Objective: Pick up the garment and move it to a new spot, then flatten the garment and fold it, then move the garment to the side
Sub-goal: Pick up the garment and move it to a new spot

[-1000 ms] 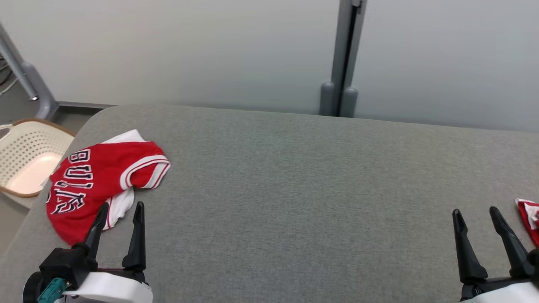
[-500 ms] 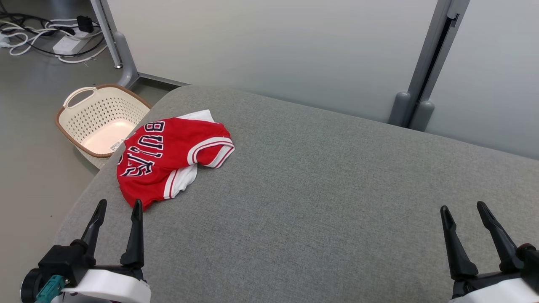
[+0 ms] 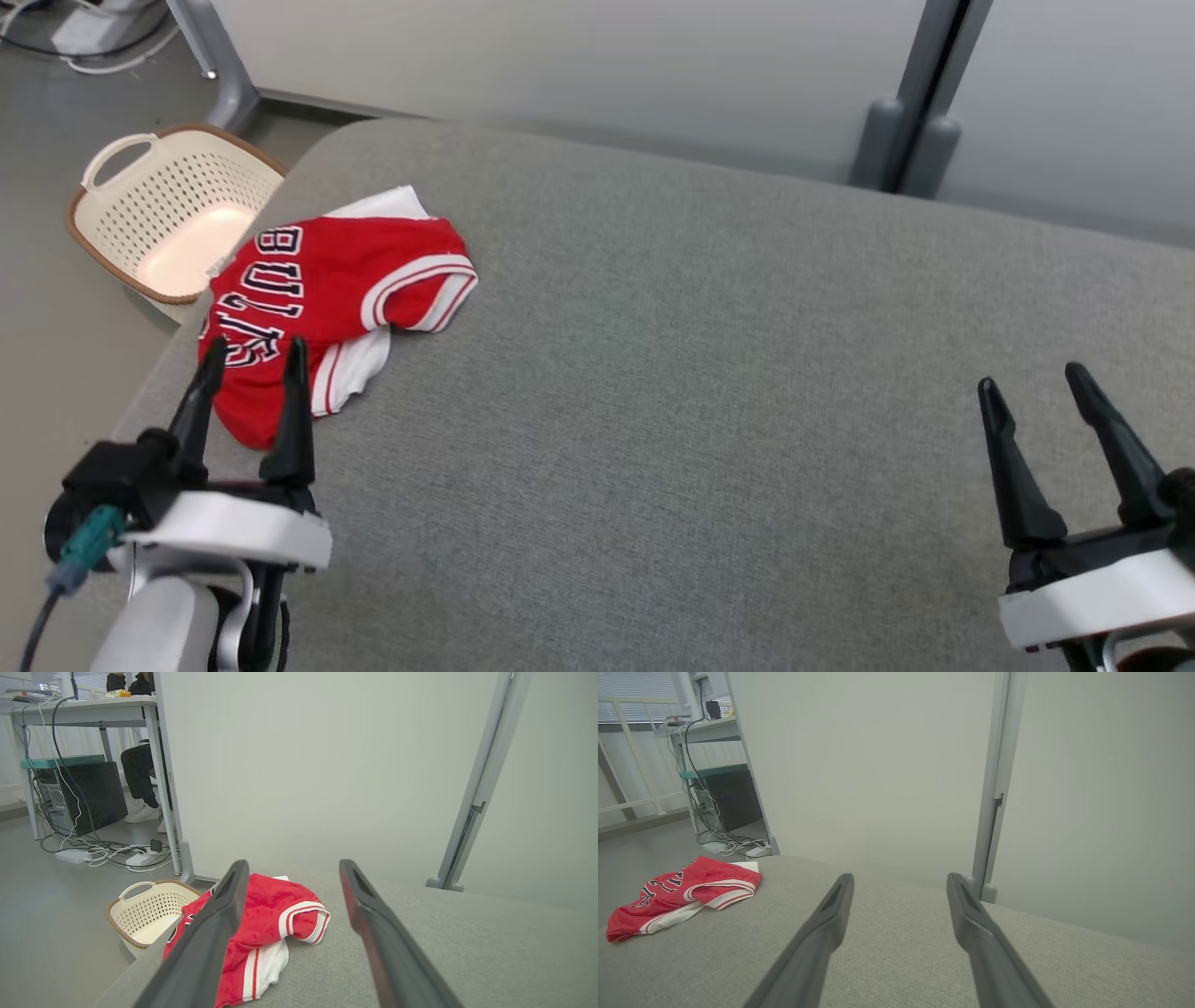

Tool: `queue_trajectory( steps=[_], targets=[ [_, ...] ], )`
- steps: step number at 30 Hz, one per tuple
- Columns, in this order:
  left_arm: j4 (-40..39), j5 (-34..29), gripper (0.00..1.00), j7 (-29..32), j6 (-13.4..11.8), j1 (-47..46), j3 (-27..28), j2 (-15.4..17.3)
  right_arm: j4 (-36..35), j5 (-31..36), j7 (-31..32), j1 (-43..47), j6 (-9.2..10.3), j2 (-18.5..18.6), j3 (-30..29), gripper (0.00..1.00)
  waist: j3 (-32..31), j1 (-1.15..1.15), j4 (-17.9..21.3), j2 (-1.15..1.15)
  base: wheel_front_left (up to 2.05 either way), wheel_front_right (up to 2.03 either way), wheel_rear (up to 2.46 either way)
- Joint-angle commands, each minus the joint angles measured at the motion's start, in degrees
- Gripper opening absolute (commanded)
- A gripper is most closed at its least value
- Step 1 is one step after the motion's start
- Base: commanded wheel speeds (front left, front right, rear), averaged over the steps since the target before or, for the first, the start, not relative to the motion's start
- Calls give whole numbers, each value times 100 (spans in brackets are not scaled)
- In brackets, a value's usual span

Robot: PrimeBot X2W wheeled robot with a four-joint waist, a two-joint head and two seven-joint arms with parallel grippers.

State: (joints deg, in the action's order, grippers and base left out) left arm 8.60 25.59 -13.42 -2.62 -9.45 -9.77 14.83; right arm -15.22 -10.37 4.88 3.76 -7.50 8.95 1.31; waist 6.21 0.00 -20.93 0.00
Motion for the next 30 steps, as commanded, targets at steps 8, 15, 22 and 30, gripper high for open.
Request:
queue_trajectory(
  steps=[8, 15, 22, 30],
  targets=[
    [1726, 447, 100, -58, 627, -1526, 125, 3, -338, 217, 162, -621, 2, 92, 2, 100, 1592, 0, 787, 0, 0, 0, 0],
    [3738, 810, 100, -7, 957, -2793, 116, 111, -323, 318, 46, -942, 1, 16, -54, 100, 2295, 0, 1015, 0, 0, 0, 0],
    [5110, 1107, 76, 5, 1005, -3480, 73, 193, -122, 326, -74, -1178, 2, -16, 48, 100, 2488, 0, 1095, 0, 0, 0, 0],
    [4717, 994, 0, -167, 1012, -3412, 173, 456, 80, 346, -219, -1199, 2, -30, 14, 100, 2206, 0, 1035, 0, 0, 0, 0]
  ],
)
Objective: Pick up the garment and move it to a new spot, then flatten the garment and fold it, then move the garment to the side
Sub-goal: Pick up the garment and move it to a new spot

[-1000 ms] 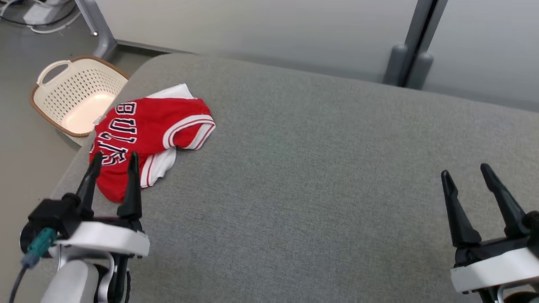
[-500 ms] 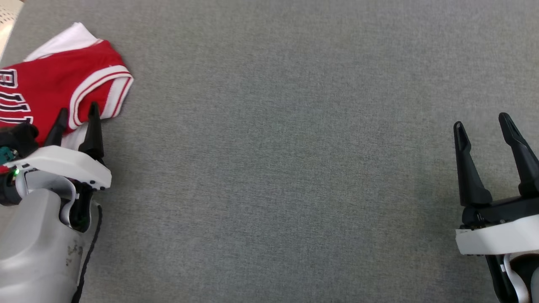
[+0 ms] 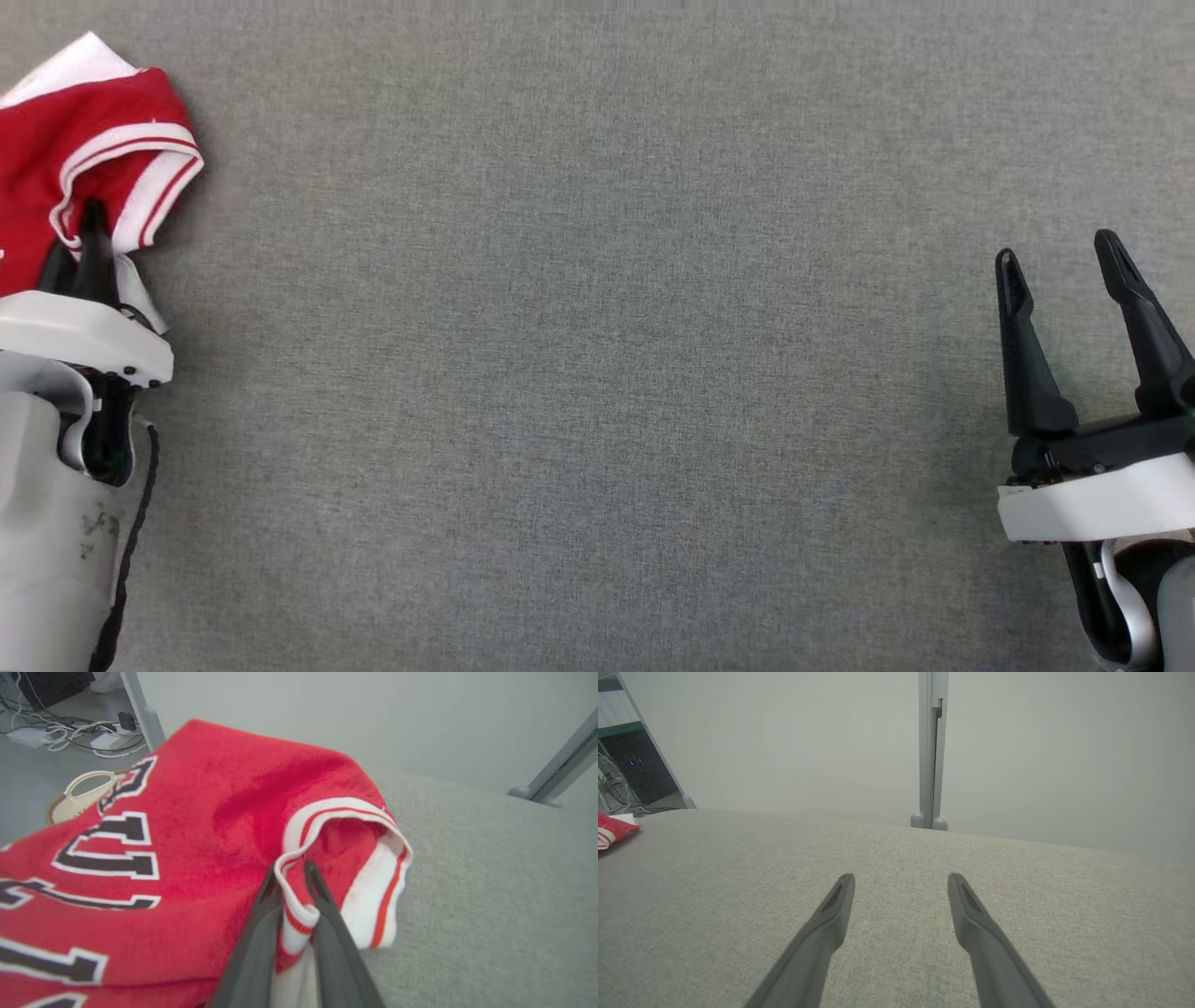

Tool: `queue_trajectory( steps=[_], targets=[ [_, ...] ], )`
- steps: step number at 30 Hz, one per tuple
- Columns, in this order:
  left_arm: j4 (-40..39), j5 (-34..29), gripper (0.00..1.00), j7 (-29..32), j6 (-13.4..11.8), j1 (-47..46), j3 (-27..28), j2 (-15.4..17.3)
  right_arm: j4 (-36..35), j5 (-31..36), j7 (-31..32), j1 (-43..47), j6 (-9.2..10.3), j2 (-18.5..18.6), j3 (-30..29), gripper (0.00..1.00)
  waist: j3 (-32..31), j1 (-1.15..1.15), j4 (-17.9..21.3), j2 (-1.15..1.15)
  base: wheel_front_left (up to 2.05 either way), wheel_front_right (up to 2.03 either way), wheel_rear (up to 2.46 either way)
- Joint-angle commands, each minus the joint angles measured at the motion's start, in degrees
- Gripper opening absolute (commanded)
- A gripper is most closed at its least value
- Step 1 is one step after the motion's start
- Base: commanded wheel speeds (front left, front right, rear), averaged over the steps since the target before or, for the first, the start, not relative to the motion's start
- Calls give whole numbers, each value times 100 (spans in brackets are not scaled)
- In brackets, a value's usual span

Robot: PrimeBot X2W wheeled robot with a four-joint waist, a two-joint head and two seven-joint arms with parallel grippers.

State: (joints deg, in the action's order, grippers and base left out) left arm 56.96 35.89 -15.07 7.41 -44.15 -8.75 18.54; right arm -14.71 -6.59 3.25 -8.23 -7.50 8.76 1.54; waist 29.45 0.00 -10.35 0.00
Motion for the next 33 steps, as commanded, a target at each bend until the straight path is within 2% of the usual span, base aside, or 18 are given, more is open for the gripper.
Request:
queue_trajectory(
  steps=[1, 5, 9, 16, 17, 21, 25, 33],
  targets=[
    [-309, -99, 0, -4, 9, 178, 161, 119, 57, -12, -85, 17, 2, -8, -5, 100, -208, 0, -24, 0, 0, 0, 0],
    [-1275, -548, 0, -7, -7, 693, 571, 160, 195, -18, -168, 126, 2, -51, -5, 100, -605, 0, -9, 0, 0, 0, 0],
    [-2351, -1021, 0, -7, -65, 1430, 939, 11, 331, -101, -268, 276, 2, -139, 9, 100, -1074, 0, 73, 0, 0, 0, 0],
    [-4225, -1678, 0, -8, -230, 2890, 938, -416, 487, -234, -385, 718, 2, -242, 27, 100, -1943, 0, 371, 0, 0, 0, 0],
    [-4225, -1678, 0, -8, -230, 2890, 938, -416, 487, -234, -385, 718, 2, -242, 27, 100, -1943, 0, 371, 0, 0, 0, 0],
    [-5072, -1801, 0, 77, -328, 3565, 720, -579, 443, -325, -368, 919, 2, -282, 46, 100, -2213, 0, 626, 0, 0, 0, 0],
    [-5650, -1828, 0, 430, -242, 3968, 328, -659, 382, -338, -390, 890, 2, -298, 86, 100, -2160, 0, 1026, 0, 0, 0, 0],
    [-5368, -1721, 0, 639, -40, 3405, -689, -954, 412, -396, -512, 751, 1, -385, 195, 100, -1795, 0, 1914, 0, 0, 0, 0]
  ],
)
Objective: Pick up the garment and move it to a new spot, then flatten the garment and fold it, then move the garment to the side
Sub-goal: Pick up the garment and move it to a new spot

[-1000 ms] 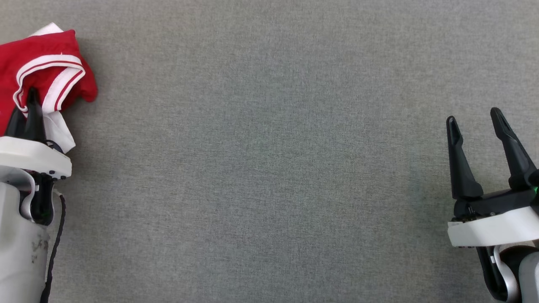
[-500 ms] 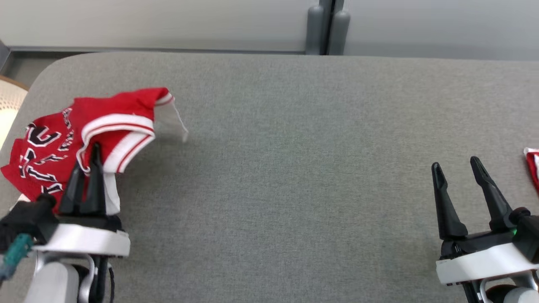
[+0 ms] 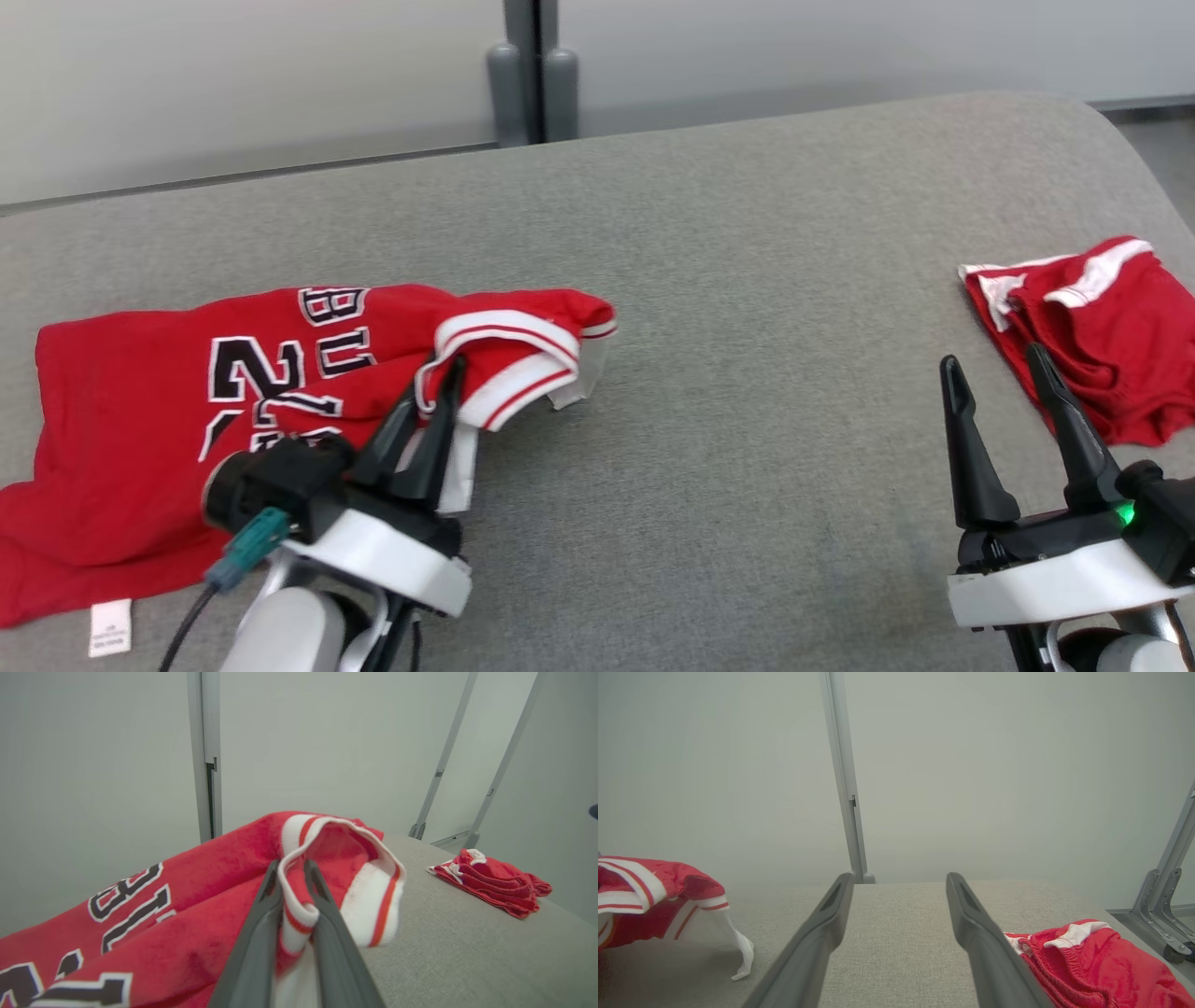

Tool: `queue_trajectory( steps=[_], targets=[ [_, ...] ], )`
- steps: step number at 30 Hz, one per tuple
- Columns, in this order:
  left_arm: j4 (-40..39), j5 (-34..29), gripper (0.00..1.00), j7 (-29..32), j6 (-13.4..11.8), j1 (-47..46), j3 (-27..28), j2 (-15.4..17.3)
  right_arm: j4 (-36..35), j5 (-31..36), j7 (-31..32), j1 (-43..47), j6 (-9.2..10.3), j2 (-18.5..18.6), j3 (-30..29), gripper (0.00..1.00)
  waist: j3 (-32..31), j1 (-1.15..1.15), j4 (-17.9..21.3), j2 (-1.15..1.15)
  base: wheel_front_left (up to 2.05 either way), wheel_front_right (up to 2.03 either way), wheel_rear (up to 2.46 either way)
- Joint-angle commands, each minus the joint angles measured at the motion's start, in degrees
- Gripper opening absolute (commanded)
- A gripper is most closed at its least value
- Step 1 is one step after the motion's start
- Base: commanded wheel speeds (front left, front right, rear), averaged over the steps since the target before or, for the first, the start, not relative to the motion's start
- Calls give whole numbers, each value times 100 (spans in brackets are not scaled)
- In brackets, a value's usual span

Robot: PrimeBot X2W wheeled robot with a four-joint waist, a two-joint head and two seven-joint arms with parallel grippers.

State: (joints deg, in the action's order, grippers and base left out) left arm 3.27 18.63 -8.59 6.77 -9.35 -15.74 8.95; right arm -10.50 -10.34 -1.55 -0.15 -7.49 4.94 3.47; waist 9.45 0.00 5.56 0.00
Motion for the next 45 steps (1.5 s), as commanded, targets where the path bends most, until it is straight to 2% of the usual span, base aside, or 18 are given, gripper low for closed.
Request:
queue_trajectory(
  steps=[1, 8, 13, 14, 15, 16, 22, 26, 34, 40, 45],
  targets=[
    [83, 36, 0, 37, 34, -179, -131, -12, -10, -23, -58, -103, 0, -18, 28, 100, 288, 0, 458, 0, 0, 0, 0],
    [854, 91, 0, 88, 80, -908, -1429, -207, 151, -89, -285, -153, 0, -119, 12, 100, 790, 0, 1123, 0, 0, 0, 0],
    [1496, 305, 0, -36, 78, -1273, -1894, -349, 227, -138, -416, -140, 0, -162, -55, 100, 953, 0, 1209, 0, 0, 0, 0],
    [1587, 343, 15, -101, 78, -1336, -1922, -375, 238, -128, -428, -147, 1, -166, -75, 100, 955, 0, 1192, 0, 0, 0, 0],
    [1670, 383, 79, -140, 79, -1398, -1967, -399, 249, -116, -423, -153, 0, -168, -83, 100, 952, 0, 1170, 0, 0, 0, 0],
    [1700, 371, 100, -213, 79, -1463, -2016, -419, 252, -95, -423, -169, 0, -174, -85, 100, 941, 0, 1142, 0, 0, 0, 0],
    [1532, 446, 100, -496, 54, -1604, -2110, -460, 243, 4, -339, -206, 1, -172, -133, 100, 635, 0, 827, 0, 0, 0, 0],
    [1241, 466, 100, -576, -129, -1467, -1880, -386, 227, 25, -272, -156, 0, -109, -144, 100, 415, 0, 635, 0, 0, 0, 0],
    [848, 741, 100, -652, -774, -941, -696, 158, 155, -31, -94, 34, 1, 11, -161, 100, -50, 0, 106, 0, 0, 0, 0],
    [694, 865, 100, -658, -1037, -335, 148, 621, 145, -76, 22, 161, 0, 80, -175, 100, -299, 0, -179, 0, 0, 0, 0],
    [418, 929, 100, -652, -1224, 289, 638, 776, 156, -122, 98, 312, 1, 138, -167, 100, -499, 0, -316, 0, 0, 0, 0]
  ],
)
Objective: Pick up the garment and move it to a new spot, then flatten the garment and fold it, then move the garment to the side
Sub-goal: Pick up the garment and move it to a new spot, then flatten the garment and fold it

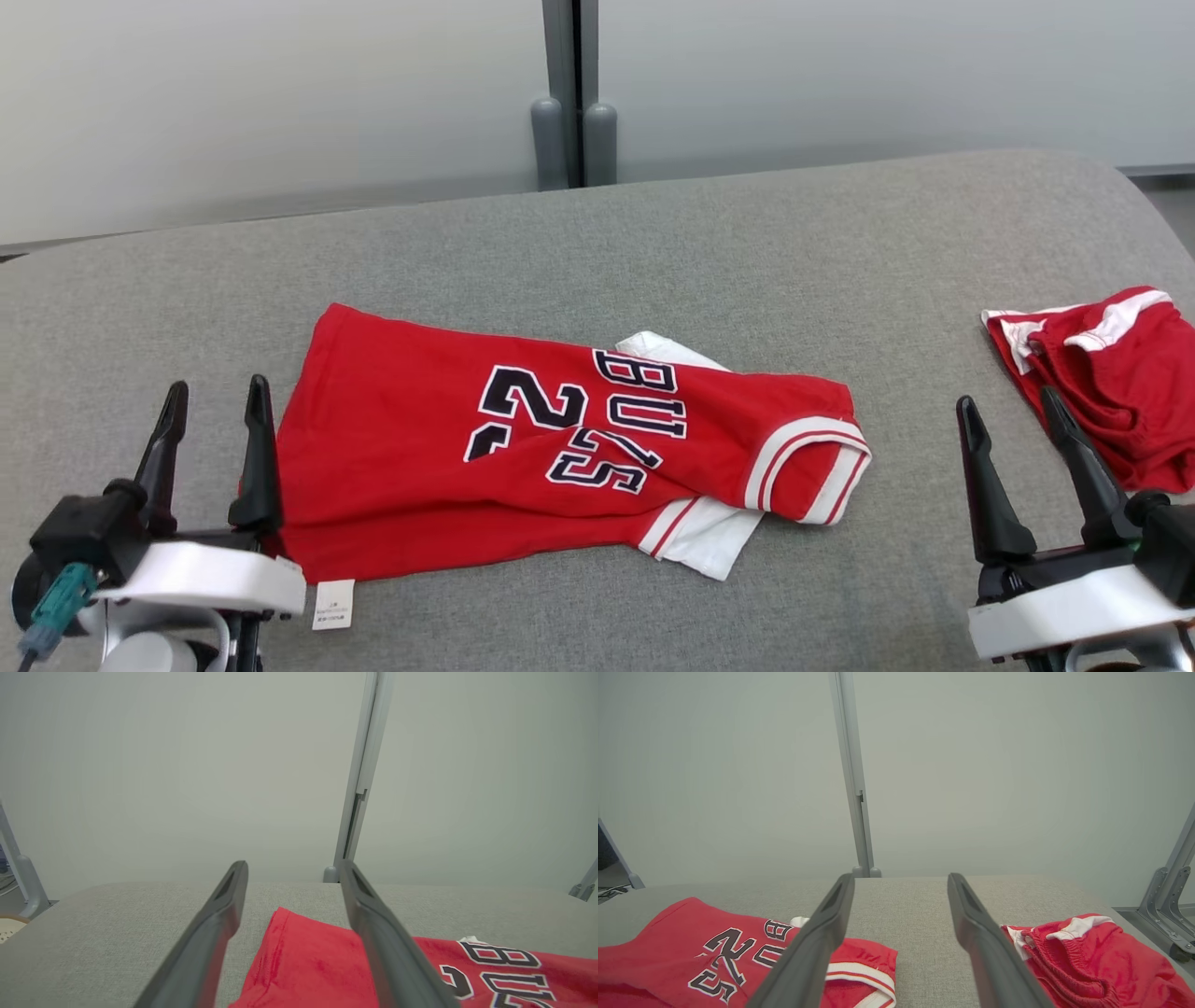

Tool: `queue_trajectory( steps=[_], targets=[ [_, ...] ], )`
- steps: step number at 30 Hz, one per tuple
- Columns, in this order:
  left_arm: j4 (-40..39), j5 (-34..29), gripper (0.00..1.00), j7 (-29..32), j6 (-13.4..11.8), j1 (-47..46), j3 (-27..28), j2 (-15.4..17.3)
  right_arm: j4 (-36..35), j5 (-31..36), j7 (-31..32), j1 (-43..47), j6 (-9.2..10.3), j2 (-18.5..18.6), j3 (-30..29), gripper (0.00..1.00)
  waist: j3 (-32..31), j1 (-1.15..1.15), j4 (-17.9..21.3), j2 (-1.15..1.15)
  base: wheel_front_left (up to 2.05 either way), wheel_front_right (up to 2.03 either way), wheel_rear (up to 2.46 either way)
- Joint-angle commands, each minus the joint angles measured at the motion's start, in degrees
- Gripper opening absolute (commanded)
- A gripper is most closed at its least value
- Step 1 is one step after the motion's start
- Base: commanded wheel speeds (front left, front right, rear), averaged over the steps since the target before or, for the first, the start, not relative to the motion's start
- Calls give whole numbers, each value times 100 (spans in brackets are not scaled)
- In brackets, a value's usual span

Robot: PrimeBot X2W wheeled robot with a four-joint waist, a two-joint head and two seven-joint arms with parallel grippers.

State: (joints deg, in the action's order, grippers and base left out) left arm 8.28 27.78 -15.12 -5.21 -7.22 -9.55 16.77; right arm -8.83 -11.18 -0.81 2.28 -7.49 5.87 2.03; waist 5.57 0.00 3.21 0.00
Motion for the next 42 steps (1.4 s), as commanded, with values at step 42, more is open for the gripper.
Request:
queue_trajectory(
  steps=[42],
  targets=[
    [-544, 156, 100, 628, -114, 1040, -183, 305, -306, -129, 309, 559, 0, 149, -63, 100, -291, 0, -377, 0, 0, 0, 0]
  ],
)
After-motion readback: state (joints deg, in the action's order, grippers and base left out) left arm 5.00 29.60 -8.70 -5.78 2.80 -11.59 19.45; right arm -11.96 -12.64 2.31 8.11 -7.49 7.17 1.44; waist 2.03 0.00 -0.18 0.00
